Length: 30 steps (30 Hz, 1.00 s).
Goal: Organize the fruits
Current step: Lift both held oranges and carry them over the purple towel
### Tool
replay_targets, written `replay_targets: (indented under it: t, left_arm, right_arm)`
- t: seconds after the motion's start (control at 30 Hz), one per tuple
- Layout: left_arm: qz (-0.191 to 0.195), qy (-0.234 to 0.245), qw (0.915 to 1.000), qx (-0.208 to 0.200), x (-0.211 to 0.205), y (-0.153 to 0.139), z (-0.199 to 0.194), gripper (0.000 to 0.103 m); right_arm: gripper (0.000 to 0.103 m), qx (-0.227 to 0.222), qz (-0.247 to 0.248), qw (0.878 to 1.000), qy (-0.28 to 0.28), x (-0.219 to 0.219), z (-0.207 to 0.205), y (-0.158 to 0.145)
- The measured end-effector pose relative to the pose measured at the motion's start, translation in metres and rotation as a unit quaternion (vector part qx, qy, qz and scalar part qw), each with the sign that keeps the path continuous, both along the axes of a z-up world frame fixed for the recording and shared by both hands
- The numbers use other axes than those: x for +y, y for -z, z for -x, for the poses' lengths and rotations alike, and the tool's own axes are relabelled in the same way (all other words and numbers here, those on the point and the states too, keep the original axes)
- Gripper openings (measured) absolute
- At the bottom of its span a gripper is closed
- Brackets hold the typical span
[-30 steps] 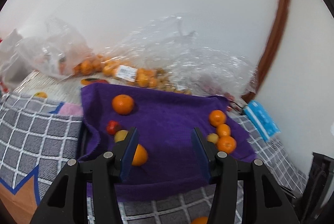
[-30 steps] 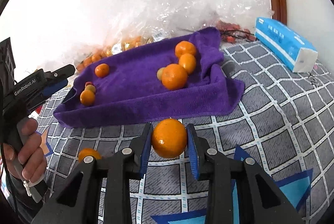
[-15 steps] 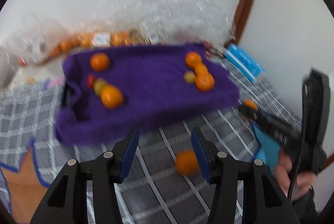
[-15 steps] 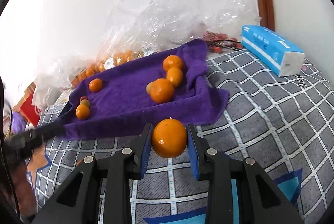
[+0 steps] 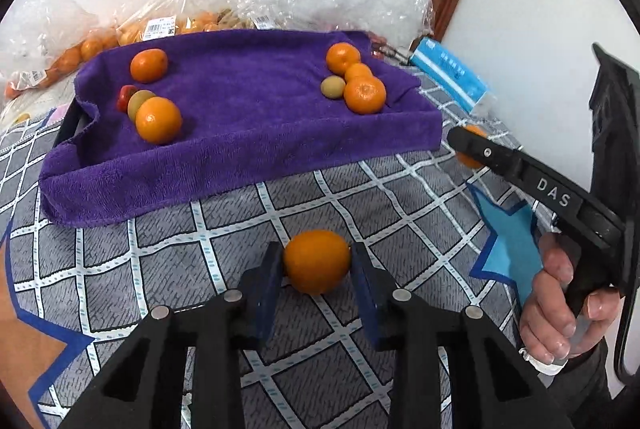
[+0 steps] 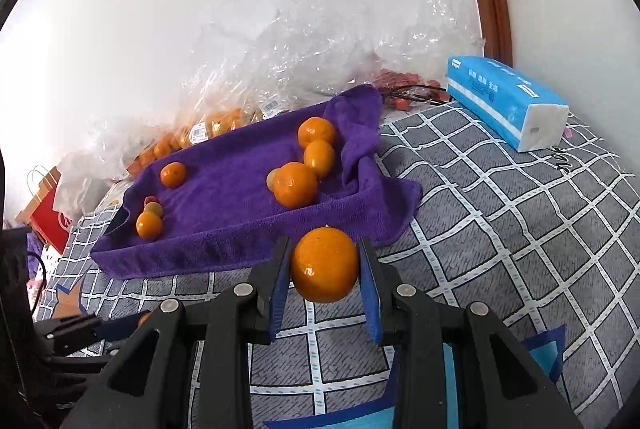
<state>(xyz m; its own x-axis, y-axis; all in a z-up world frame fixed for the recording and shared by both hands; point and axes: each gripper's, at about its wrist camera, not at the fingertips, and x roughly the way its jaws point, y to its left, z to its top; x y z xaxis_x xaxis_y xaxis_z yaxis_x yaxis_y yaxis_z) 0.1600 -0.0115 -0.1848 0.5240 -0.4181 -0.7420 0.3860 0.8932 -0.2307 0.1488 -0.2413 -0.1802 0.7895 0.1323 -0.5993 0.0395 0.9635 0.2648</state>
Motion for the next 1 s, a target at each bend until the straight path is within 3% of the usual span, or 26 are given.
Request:
replay_targets:
  t: [0.43, 0.7, 1.0]
  left_arm:
    - [0.055, -0.083, 0.9918, -0.08, 0.036, -0.022, 0.013, 0.032]
    - [0.076, -0.123, 0.9872, -0.068, 0.052, -0.019, 0.005, 0.032]
    - [0.08, -0.155, 0.9796, -0.1, 0.062, -0.026, 0.011, 0.032]
  right_arm:
    - [0.032, -0.01, 0.006, 1.0, 0.002, 0.002, 0.004, -0.002]
    - [0.032, -0.015, 0.006, 1.0, 0.006, 0.0, 0.006, -0.003]
    - [0.032, -0.026, 0.016, 1.0, 0.005, 0.002, 0.009, -0.006]
